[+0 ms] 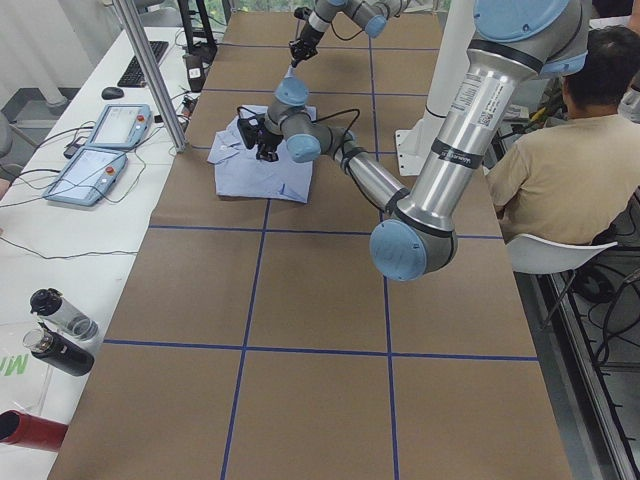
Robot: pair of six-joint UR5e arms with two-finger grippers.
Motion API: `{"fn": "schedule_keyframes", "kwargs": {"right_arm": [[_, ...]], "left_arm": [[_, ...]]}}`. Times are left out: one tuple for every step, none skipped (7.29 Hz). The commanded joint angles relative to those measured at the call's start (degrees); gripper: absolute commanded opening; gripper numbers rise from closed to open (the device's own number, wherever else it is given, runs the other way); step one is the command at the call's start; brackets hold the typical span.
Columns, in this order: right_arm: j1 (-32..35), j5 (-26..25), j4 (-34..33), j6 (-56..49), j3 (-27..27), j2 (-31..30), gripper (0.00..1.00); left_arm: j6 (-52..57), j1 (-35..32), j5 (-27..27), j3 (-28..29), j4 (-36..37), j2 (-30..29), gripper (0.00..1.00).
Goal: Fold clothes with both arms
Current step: 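Lift both hem corners and fold them toward the collar with both grippers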
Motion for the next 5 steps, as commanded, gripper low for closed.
{"fn": "schedule_keyframes", "kwargs": {"right_arm": [[2.1,0.0,3.0,-1.7,-8.0,2.9,0.00],[3.0,0.0,5.9,-1.8,-11.1,3.4,0.00],[4.0,0.2,7.1,-2.0,-15.3,6.0,0.00],[4.3,0.3,7.2,-2.3,-19.6,9.0,0.00],[4.9,0.4,9.0,-2.3,-23.6,11.4,0.00]], "left_arm": [[0.8,-0.8,0.1,10.0,-6.6,-4.4,0.00],[0.9,-0.8,0.2,13.6,-8.3,-6.3,0.00],[0.9,-0.8,0.3,18.5,-11.0,-8.8,0.00],[0.9,-0.8,0.6,23.9,-14.9,-10.7,0.00],[1.0,-0.9,3.5,28.9,-17.7,-13.3,0.00]]}}
